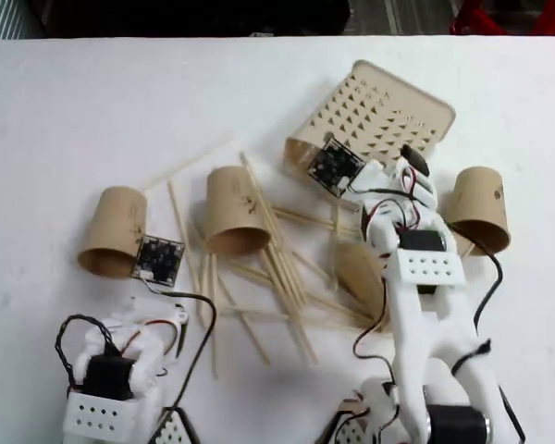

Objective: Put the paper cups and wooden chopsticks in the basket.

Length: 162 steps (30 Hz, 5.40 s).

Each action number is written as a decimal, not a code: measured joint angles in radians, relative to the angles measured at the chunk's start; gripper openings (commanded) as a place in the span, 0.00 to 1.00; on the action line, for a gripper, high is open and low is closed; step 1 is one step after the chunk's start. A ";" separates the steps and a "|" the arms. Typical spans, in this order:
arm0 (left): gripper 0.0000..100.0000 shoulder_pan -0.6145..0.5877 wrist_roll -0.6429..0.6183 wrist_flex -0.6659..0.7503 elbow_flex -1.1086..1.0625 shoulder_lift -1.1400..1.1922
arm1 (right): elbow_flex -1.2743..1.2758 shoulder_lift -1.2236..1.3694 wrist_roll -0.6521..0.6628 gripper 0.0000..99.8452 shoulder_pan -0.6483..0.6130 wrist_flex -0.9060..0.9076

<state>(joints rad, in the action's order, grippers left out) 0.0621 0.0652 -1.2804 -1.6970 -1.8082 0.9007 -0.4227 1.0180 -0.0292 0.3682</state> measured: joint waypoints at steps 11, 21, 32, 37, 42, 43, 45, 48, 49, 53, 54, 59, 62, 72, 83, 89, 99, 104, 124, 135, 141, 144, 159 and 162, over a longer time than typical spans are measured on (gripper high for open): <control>0.02 0.000 0.000 0.000 0.000 0.000 | 0.000 0.183 0.005 0.02 0.034 -0.328; 0.02 0.000 0.000 0.000 0.000 0.000 | -0.031 0.008 0.005 0.02 0.032 -0.192; 0.02 0.000 0.000 0.000 0.000 0.000 | -0.338 -0.020 -0.141 0.02 0.029 0.199; 0.02 0.000 0.000 0.000 0.000 0.000 | -0.388 -0.020 -0.147 0.02 0.029 0.282; 0.02 0.000 0.000 0.000 0.000 0.000 | -0.443 -0.020 -0.147 0.02 -0.005 0.417; 0.02 0.000 0.000 0.000 0.000 0.000 | -0.457 -0.020 -0.147 0.02 -0.015 0.446; 0.02 0.000 0.000 0.000 0.000 0.000 | -0.491 -0.020 -0.147 0.02 -0.040 0.508; 0.02 0.000 0.000 0.000 0.000 0.000 | -0.545 -0.020 -0.147 0.02 -0.077 0.594; 0.02 0.000 0.000 0.000 0.000 0.000 | -0.559 -0.020 -0.147 0.02 -0.089 0.620; 0.02 0.000 0.000 0.000 0.000 0.000 | -0.606 -0.020 -0.147 0.02 -0.123 0.704; 0.02 0.000 0.000 0.000 0.000 0.000 | -0.615 -0.020 -0.147 0.02 -0.126 0.721; 0.02 0.000 0.000 0.000 0.000 0.000 | -0.643 -0.020 -0.147 0.02 -0.129 0.760; 0.02 0.000 0.000 0.000 0.000 0.000 | -0.643 -0.009 -0.147 0.02 -0.127 0.746; 0.02 0.000 0.000 0.000 0.000 0.000 | -0.735 0.235 -0.163 0.12 0.028 0.552; 0.02 0.000 0.000 0.000 0.000 0.000 | -1.000 0.411 -0.358 0.24 0.123 0.635; 0.02 0.000 0.000 0.000 0.000 0.000 | -1.181 0.411 -0.385 0.24 0.060 0.815; 0.02 0.000 0.000 0.000 0.000 0.000 | -1.298 0.431 -0.496 0.24 -0.123 0.919; 0.02 0.000 0.000 0.000 0.000 0.000 | -1.349 0.549 -0.516 0.24 -0.172 0.919; 0.02 0.000 0.000 0.000 0.000 0.000 | -1.665 0.905 -0.242 0.02 -0.278 1.122; 0.02 0.000 0.000 0.000 0.000 0.000 | -1.760 0.905 -0.097 0.02 -0.282 1.329; 0.02 0.000 0.000 0.000 0.000 0.000 | -1.760 0.905 -0.089 0.03 -0.282 1.336; 0.02 0.000 0.000 0.000 0.000 0.000 | -1.760 0.905 -0.095 0.10 -0.282 1.341; 0.02 0.000 0.000 0.000 0.000 0.000 | -1.735 0.554 -0.311 0.23 -0.262 1.341; 0.02 0.000 0.000 0.000 0.000 0.000 | -1.639 0.450 -0.311 0.23 -0.213 1.341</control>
<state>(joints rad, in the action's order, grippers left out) 0.0621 0.0652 -1.2804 -1.6970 -1.8082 -0.7380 0.0269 0.7066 -0.2424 1.7093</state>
